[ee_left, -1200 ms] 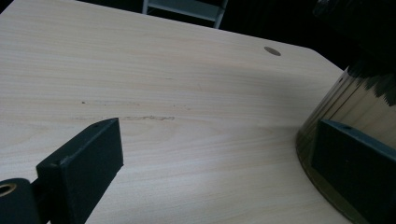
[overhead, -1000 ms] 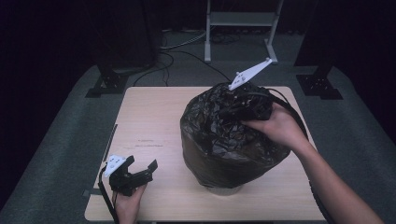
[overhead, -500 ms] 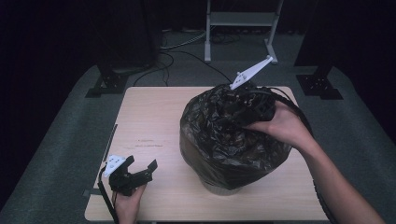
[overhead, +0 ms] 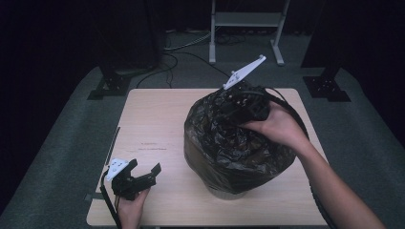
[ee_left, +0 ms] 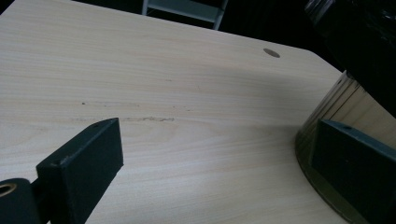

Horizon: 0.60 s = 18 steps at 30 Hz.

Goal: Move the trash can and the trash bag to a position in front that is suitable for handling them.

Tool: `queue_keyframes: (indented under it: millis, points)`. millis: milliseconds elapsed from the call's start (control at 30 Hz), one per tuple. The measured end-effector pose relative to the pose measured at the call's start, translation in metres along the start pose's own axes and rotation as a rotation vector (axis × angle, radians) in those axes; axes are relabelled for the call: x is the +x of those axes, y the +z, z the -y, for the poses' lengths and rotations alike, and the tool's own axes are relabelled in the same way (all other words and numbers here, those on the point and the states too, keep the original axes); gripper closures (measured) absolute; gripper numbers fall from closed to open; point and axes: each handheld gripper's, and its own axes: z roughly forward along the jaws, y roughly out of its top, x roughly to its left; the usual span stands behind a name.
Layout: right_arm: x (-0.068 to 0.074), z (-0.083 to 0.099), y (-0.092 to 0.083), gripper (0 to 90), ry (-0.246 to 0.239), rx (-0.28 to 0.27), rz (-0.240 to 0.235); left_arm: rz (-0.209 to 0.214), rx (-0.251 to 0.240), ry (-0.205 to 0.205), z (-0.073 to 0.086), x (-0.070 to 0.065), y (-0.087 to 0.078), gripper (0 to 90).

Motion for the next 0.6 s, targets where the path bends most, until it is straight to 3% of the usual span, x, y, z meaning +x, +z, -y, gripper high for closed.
queue_keyframes:
  millis: [267, 600]
  points:
    - [-0.003, -0.004, 0.032, 76.0, -0.019, 0.071, 0.037, 0.002, -0.002, -0.002, -0.001, 0.001, -0.001, 1.8]
    - [-0.009, -0.001, 0.059, 81.2, -0.019, 0.166, 0.039, 0.003, 0.0, -0.002, -0.001, 0.001, -0.001, 1.8]
